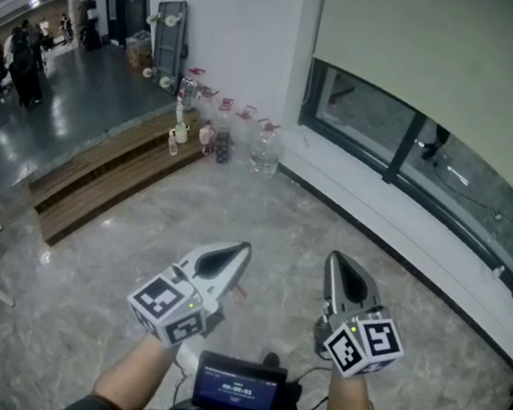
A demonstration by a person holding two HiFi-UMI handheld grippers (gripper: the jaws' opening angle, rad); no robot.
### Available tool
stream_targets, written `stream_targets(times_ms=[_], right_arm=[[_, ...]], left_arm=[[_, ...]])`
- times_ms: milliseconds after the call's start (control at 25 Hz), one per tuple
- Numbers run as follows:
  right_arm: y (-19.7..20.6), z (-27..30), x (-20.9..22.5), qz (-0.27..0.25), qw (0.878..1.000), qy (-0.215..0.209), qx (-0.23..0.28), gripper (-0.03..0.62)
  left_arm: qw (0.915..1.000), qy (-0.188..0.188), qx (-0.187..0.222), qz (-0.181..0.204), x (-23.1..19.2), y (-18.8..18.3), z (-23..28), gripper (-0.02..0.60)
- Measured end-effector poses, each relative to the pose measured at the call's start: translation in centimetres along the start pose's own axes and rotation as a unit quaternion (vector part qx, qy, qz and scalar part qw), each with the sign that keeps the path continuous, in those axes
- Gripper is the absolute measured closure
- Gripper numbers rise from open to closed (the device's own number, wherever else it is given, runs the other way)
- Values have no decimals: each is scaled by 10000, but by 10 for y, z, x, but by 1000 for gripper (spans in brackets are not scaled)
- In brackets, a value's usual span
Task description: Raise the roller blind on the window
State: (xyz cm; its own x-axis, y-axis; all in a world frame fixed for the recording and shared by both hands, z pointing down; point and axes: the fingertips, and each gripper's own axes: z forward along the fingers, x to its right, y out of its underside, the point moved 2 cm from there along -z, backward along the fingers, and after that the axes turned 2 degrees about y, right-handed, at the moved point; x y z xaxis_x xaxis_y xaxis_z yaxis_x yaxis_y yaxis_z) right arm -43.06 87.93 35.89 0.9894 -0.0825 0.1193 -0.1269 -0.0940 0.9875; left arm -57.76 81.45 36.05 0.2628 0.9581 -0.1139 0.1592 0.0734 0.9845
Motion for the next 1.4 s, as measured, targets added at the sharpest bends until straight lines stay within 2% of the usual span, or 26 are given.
stream_targets(times_ms=[200, 440, 600, 760, 920, 1080, 1240, 1400], right_arm=[[-4, 33, 23, 7, 9998, -175, 88, 585], [-12, 70, 69, 51, 9994, -313, 166, 585], [-15, 88, 95, 81, 9989, -426, 155, 585], [-17, 102, 125, 125, 9984, -510, 200, 585], [-15, 112, 151, 175, 9981, -563, 173, 585], [-10, 121, 169, 254, 9980, -571, 107, 585], [-8, 133, 187, 263, 9974, -644, 185, 585], [-2, 145, 193, 316, 9965, -747, 181, 585]], left_arm=[[9998, -166, -61, 2, -24, 1, 30, 591], [9988, -336, -165, 300, -51, -2, 78, 591], [9984, -377, -76, 407, -58, -8, 113, 591], [9955, -699, -269, 576, -69, -3, 145, 591], [9961, -667, -194, 541, -74, 1, 172, 591], [9975, -619, -35, 335, -78, 5, 190, 591], [9964, -765, -125, 344, -87, 11, 204, 591], [9970, -698, -106, 312, -91, 13, 213, 591]])
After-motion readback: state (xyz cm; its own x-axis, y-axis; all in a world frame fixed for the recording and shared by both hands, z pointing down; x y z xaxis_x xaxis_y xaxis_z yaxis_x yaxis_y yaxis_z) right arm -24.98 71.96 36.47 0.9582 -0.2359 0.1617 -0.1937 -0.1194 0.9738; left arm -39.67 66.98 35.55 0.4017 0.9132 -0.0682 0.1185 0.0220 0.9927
